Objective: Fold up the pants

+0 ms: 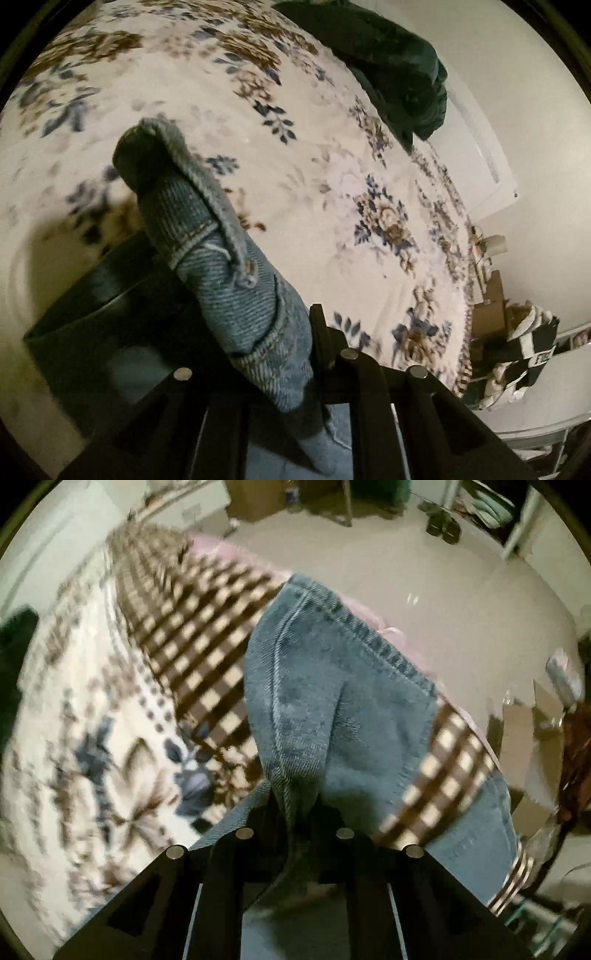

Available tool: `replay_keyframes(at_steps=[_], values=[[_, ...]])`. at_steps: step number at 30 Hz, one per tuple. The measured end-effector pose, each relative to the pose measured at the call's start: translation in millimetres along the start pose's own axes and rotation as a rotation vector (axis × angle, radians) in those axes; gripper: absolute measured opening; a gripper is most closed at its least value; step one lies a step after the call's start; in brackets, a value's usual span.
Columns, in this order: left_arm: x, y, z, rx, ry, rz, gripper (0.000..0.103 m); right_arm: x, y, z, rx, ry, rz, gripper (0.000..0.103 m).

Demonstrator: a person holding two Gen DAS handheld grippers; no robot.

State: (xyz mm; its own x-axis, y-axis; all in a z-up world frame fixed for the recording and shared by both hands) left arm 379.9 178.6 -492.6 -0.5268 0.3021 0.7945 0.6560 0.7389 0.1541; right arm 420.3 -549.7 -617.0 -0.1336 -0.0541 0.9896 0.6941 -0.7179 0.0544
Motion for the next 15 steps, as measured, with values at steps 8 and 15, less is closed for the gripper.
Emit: replay_keyframes(at_steps=[8,15], values=[[54,-34,46,0.025,-0.017,0.042,0.008,74,-73,-80,-0.071,0.140,-0.038,0.012],[26,-78,135,0.056,0.089,0.157,0.009,20,-156,-155,-0.155,0.113,0.023,0.012]])
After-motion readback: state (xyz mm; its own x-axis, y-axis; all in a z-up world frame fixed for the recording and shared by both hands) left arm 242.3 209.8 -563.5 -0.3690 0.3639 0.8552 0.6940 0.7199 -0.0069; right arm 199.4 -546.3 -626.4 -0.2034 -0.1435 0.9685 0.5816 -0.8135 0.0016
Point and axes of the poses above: each gripper's, at about its wrist camera, not at the fingertips, and x roughly against the way its jaws point, z to its left, y to its top, the point moved 3 cm from there along -x, roughly the way its jaws point, and after that the axes turned 7 degrees about z, right-handed, at the moved point
